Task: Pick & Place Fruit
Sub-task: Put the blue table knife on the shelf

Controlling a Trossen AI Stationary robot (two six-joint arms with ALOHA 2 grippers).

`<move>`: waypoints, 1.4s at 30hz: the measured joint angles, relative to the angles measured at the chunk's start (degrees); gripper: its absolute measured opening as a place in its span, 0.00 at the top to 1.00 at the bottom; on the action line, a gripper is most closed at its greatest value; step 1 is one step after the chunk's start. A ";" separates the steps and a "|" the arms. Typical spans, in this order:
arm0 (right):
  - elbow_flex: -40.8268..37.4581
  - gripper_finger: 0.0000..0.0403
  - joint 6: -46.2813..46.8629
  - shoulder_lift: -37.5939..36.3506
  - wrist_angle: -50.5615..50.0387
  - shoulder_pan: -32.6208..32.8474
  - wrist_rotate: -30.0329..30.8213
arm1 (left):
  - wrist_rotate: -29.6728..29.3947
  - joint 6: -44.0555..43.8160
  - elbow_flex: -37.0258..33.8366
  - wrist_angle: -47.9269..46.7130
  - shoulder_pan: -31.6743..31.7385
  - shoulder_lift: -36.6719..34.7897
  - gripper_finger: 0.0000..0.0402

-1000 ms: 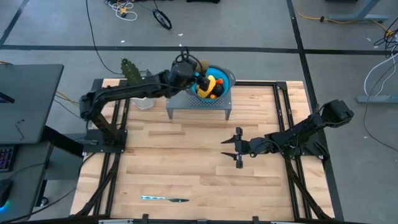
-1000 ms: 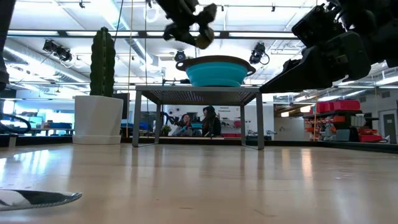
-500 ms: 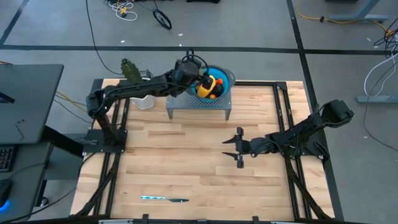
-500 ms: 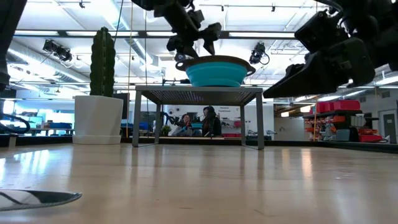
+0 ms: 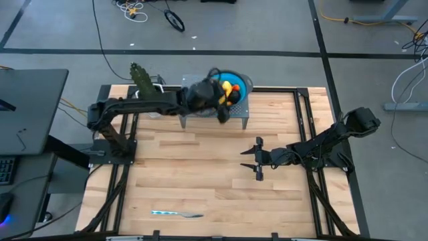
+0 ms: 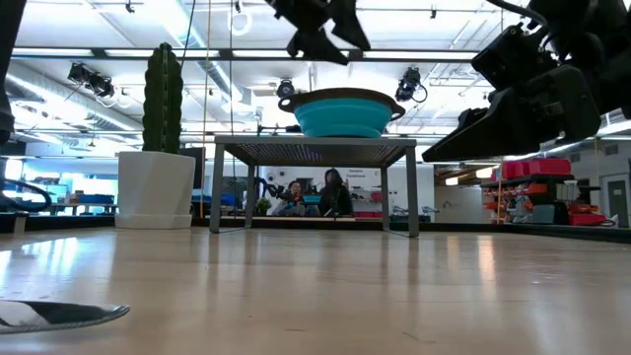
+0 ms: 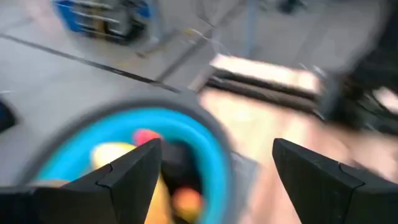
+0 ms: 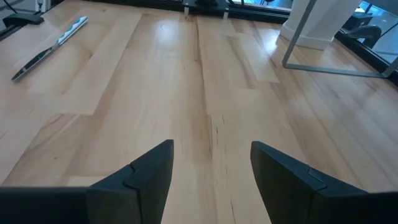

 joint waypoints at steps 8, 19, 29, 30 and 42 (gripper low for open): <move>0.00 0.44 0.36 0.00 0.02 0.02 0.00 | 1.54 -5.10 -0.04 -17.17 -9.71 -0.17 0.22; 0.00 0.44 0.37 0.00 0.06 0.02 -0.02 | 7.39 -15.31 -0.04 -29.38 -23.72 0.16 0.22; 0.00 0.44 3.79 0.00 -0.23 0.01 -0.67 | 0.90 -26.97 -0.04 -29.90 -33.10 0.24 0.22; 0.00 0.44 4.21 0.00 -0.24 0.00 -1.49 | -0.27 -28.24 -0.04 -29.81 -33.98 0.24 0.22; 0.00 0.44 4.58 0.00 0.03 0.02 -3.17 | -8.67 -41.55 0.01 -30.91 -44.02 1.13 0.22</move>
